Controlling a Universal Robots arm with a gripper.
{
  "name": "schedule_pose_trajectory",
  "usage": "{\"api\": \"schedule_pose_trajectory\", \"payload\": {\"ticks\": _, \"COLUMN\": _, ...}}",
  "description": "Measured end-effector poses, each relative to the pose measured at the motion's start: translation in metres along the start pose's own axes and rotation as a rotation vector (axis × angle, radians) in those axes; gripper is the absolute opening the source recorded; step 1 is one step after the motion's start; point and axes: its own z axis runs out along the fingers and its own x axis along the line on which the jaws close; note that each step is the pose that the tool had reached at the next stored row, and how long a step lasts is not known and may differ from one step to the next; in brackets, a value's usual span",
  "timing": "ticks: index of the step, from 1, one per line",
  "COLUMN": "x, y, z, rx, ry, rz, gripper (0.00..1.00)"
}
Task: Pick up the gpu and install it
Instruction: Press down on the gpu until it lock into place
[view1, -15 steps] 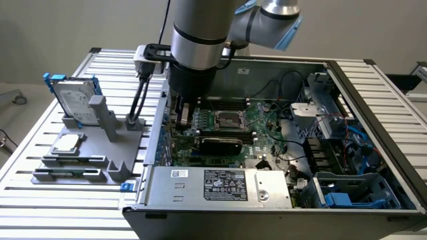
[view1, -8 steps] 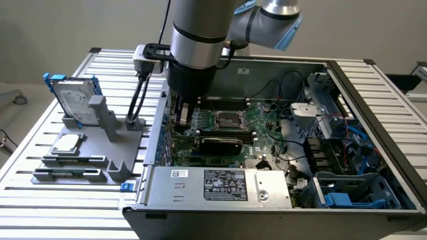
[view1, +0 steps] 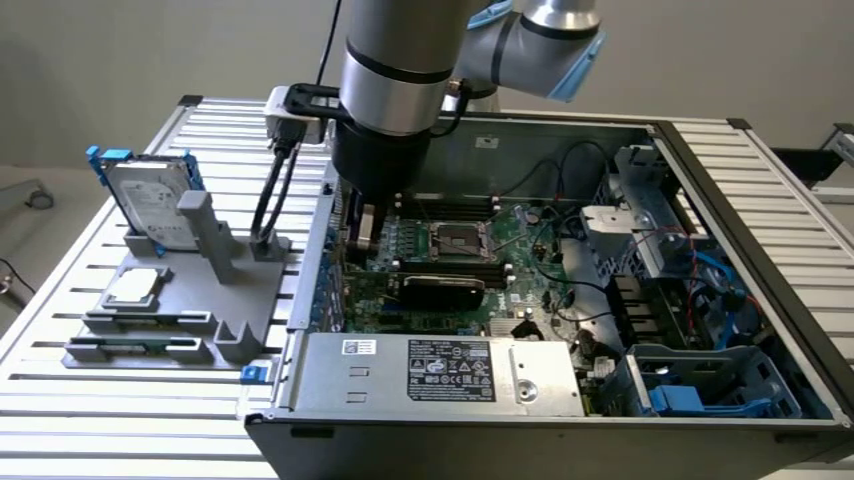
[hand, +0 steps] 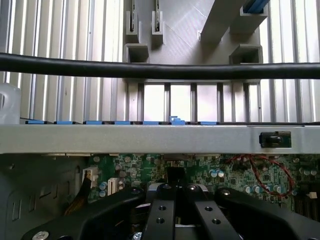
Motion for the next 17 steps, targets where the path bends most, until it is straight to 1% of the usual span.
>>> {"api": "schedule_pose_trajectory", "payload": {"ticks": 7, "x": -0.0009, "y": 0.0002, "z": -0.0005, "rx": -0.0159, "ry": 0.0002, "rz": 0.001, "gripper": 0.11}}
{"api": "schedule_pose_trajectory", "payload": {"ticks": 12, "x": -0.0029, "y": 0.0001, "z": -0.0005, "rx": -0.0234, "ry": -0.0001, "rz": 0.001, "gripper": 0.11}}
{"api": "schedule_pose_trajectory", "payload": {"ticks": 17, "x": -0.0056, "y": 0.0001, "z": -0.0006, "rx": -0.0284, "ry": -0.0002, "rz": 0.004, "gripper": 0.11}}
